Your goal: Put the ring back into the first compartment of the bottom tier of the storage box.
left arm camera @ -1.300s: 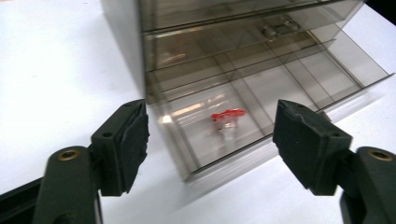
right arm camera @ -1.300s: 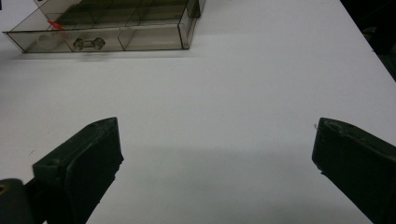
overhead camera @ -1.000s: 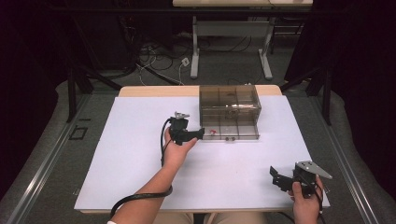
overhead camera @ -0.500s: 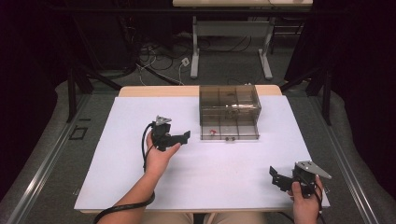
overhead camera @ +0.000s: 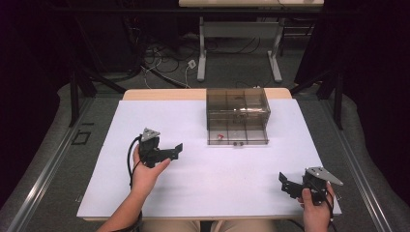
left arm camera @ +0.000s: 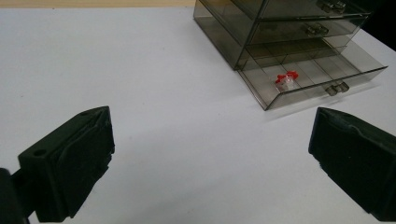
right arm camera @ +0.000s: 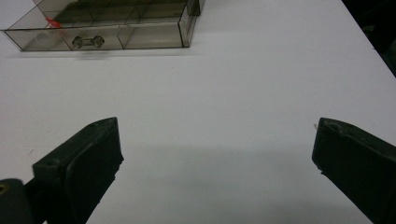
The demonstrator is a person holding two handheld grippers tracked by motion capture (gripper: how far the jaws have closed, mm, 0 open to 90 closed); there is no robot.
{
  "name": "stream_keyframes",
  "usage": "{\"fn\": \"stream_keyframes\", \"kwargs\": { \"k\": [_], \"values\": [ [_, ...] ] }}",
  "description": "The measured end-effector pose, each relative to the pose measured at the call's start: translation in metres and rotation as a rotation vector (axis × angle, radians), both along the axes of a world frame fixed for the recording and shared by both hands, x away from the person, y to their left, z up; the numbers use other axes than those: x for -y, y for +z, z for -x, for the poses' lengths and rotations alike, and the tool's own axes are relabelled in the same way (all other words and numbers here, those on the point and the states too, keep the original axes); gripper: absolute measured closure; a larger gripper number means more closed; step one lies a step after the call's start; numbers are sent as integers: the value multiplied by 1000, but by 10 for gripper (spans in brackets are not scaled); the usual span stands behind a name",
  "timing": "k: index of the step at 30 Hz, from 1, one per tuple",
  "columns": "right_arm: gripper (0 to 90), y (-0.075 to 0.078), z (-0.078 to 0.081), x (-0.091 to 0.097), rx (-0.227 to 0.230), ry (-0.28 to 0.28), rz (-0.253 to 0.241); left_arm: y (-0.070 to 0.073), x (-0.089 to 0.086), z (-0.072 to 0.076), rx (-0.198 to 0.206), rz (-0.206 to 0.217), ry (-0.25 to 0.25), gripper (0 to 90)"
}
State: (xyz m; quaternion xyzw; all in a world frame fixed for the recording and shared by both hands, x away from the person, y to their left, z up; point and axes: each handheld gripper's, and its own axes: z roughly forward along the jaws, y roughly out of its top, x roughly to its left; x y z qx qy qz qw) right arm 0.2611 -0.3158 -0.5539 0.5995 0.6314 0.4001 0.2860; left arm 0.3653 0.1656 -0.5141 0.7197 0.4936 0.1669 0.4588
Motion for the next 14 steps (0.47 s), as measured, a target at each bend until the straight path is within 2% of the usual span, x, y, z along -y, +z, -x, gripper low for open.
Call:
{"fn": "stream_keyframes", "kwargs": {
  "k": [3, 6, 7, 8, 10, 11, 14],
  "values": [
    [12, 0, 0, -1, -3, -3, -2, 0, -9, 8, 15, -1, 6, 4],
    [12, 0, 1, 0, -10, -7, -1, -1, -19, 17, 41, -22, 16, 3],
    [12, 0, 1, 0, -3, -5, -6, -2, -23, 21, 45, -22, 19, 3],
    [12, -2, -1, -1, 29, -20, -11, -3, -27, 24, 50, -18, 24, 3],
    [12, -3, 0, -1, 29, -22, -12, -5, -35, 31, 48, 1, 31, 3],
    [12, -1, 1, 0, -7, -7, -2, -6, -39, 34, 48, 1, 29, 3],
    [12, -2, 1, 0, 3, -8, -1, -10, -49, 42, 42, 3, 31, 3]
  ]
}}
